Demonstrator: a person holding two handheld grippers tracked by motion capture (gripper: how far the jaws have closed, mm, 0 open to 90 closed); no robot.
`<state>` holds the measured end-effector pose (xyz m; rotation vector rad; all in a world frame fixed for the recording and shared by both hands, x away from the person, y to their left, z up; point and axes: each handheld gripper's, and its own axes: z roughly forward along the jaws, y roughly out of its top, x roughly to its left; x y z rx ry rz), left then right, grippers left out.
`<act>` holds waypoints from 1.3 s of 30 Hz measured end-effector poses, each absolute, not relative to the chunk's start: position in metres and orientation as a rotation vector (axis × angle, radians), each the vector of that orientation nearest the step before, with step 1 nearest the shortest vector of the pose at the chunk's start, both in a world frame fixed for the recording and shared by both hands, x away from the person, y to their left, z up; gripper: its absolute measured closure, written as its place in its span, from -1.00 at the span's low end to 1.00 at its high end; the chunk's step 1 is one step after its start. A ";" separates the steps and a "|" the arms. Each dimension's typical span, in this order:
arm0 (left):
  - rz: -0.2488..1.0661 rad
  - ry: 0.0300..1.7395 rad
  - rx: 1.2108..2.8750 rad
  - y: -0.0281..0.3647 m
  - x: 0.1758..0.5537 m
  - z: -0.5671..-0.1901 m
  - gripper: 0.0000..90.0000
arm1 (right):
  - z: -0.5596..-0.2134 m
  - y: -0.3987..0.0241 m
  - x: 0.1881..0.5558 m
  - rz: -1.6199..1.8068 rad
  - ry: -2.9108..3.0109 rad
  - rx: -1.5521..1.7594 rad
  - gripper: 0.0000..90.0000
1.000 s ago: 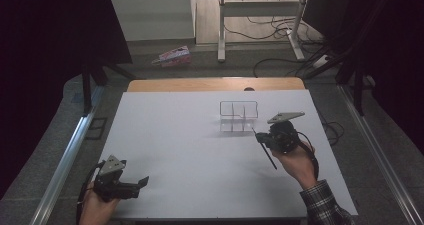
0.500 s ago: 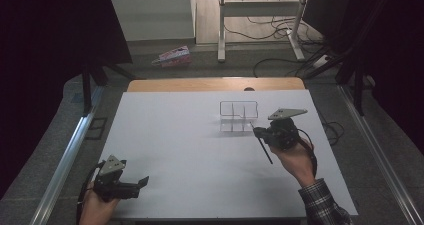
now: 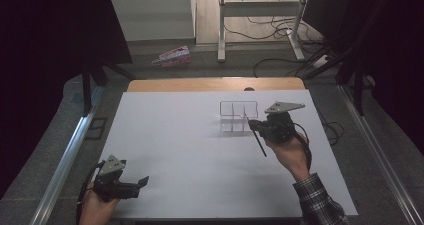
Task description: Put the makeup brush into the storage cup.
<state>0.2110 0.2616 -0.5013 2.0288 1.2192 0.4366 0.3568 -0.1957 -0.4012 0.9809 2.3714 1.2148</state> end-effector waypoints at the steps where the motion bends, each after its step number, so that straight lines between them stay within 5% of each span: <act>1: 0.437 1.219 2.028 0.262 0.211 -0.501 -0.97 | -0.401 -0.195 0.358 1.220 2.368 0.977 0.89; 39: 0.426 1.199 2.028 0.261 0.211 -0.501 -0.97 | -0.381 -0.166 0.398 1.296 2.277 0.953 0.89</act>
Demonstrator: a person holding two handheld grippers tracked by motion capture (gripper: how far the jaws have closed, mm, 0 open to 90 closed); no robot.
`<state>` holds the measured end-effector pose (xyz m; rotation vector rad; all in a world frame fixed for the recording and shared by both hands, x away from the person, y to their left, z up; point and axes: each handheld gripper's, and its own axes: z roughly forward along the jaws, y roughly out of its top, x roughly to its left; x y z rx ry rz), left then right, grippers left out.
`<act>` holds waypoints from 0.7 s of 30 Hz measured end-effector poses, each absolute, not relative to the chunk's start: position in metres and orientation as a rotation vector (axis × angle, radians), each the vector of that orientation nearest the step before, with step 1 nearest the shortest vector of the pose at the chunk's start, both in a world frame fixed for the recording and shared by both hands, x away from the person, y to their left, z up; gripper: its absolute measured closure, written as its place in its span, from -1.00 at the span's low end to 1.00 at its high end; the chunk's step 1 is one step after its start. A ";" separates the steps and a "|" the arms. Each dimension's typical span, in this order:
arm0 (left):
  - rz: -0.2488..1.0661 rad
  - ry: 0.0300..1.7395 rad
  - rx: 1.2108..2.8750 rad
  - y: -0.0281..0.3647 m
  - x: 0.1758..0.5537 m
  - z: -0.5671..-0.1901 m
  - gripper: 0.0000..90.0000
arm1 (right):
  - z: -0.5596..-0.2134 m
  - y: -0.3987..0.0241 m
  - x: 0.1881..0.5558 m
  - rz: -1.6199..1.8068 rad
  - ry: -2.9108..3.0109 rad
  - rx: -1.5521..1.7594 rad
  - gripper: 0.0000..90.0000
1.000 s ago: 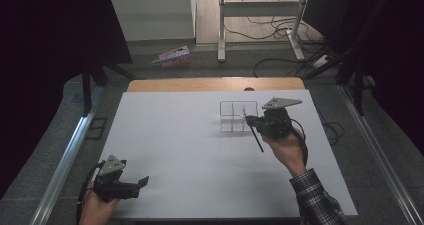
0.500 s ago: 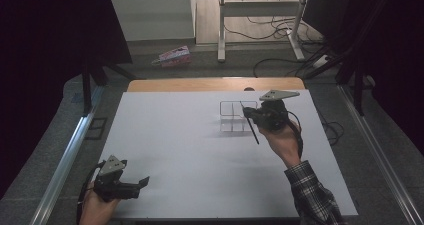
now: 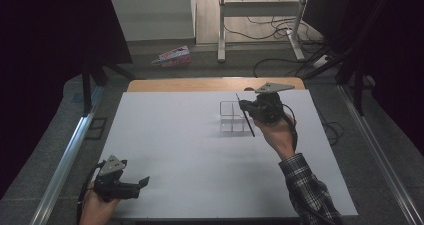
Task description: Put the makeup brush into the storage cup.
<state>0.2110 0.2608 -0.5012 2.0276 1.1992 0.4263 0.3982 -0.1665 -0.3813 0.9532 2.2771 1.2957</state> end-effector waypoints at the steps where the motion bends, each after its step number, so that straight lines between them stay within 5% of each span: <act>1: 0.426 1.199 2.027 0.261 0.211 -0.501 -0.97 | -0.380 -0.166 0.399 1.294 2.277 0.954 0.89; 21: 0.428 1.196 2.032 0.260 0.211 -0.501 -0.97 | -0.376 -0.143 0.420 1.307 2.257 0.934 0.89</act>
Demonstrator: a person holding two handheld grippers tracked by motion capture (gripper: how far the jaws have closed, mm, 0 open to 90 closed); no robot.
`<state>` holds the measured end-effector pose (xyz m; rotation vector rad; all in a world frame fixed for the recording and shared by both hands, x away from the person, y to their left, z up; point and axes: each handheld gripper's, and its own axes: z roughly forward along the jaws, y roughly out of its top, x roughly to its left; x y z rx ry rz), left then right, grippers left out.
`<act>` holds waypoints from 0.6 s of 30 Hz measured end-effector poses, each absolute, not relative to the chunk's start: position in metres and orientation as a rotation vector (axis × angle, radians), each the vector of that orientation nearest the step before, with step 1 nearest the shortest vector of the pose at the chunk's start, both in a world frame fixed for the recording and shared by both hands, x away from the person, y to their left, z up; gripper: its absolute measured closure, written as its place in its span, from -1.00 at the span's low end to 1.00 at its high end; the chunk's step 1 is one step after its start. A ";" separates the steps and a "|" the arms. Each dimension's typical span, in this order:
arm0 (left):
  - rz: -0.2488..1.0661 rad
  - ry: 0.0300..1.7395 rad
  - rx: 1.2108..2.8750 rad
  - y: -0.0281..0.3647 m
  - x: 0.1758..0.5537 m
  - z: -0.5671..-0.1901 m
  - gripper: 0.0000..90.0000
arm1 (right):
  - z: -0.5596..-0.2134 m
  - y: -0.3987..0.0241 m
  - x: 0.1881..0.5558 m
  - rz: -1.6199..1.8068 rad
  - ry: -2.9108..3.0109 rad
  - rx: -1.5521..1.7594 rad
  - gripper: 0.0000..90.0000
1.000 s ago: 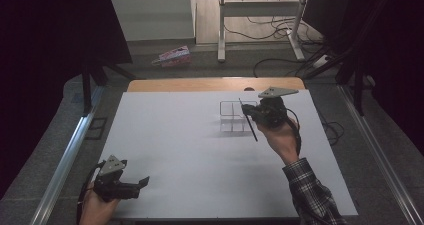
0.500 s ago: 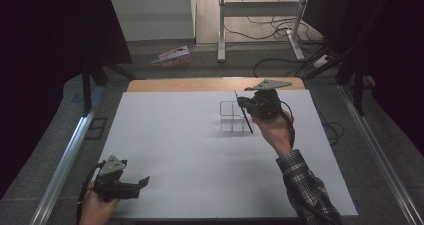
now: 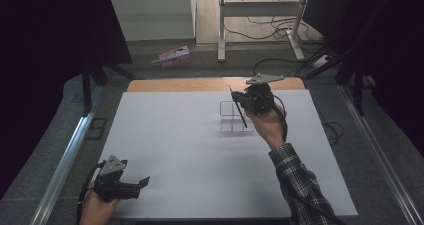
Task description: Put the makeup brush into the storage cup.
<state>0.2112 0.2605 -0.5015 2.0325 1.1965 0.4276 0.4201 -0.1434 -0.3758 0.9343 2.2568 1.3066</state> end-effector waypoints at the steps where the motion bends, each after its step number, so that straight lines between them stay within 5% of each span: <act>1: 0.427 1.196 2.032 0.260 0.211 -0.502 -0.97 | -0.376 -0.142 0.421 1.307 2.254 0.931 0.89; 18: 0.422 1.190 2.032 0.260 0.211 -0.501 -0.97 | -0.371 -0.120 0.435 1.345 2.235 0.910 0.89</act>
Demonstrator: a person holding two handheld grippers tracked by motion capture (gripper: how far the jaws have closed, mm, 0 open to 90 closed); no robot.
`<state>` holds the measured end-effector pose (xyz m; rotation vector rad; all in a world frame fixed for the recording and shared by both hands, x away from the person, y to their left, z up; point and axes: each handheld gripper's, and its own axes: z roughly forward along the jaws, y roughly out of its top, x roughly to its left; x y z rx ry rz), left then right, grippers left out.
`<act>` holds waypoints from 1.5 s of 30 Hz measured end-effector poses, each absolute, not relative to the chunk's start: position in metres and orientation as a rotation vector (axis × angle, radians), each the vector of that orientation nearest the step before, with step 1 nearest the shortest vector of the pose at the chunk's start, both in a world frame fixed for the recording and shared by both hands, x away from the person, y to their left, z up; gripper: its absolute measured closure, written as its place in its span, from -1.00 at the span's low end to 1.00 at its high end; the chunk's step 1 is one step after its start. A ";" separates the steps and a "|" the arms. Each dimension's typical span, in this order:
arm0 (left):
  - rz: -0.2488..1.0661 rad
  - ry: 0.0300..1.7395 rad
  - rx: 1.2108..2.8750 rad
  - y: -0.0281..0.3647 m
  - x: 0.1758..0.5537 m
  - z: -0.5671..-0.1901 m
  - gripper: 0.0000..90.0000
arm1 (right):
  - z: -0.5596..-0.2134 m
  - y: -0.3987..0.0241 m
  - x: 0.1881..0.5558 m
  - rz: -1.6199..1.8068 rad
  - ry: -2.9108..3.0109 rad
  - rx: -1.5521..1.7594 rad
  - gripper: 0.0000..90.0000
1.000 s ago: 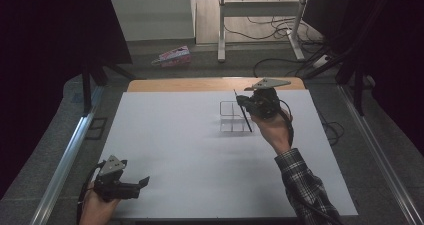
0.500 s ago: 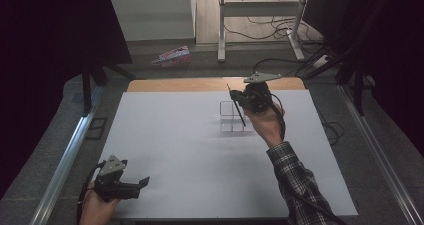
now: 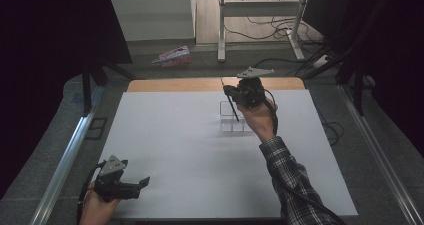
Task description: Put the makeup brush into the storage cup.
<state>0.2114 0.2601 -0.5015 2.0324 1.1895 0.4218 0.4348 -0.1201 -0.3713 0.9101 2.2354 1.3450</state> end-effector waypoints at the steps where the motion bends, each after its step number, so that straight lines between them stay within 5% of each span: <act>1: 0.422 1.189 2.033 0.260 0.211 -0.501 -0.97 | -0.371 -0.119 0.436 1.346 2.236 0.908 0.89; 45: 0.419 1.185 2.037 0.260 0.212 -0.502 -0.97 | -0.379 -0.091 0.469 1.338 2.190 0.921 0.89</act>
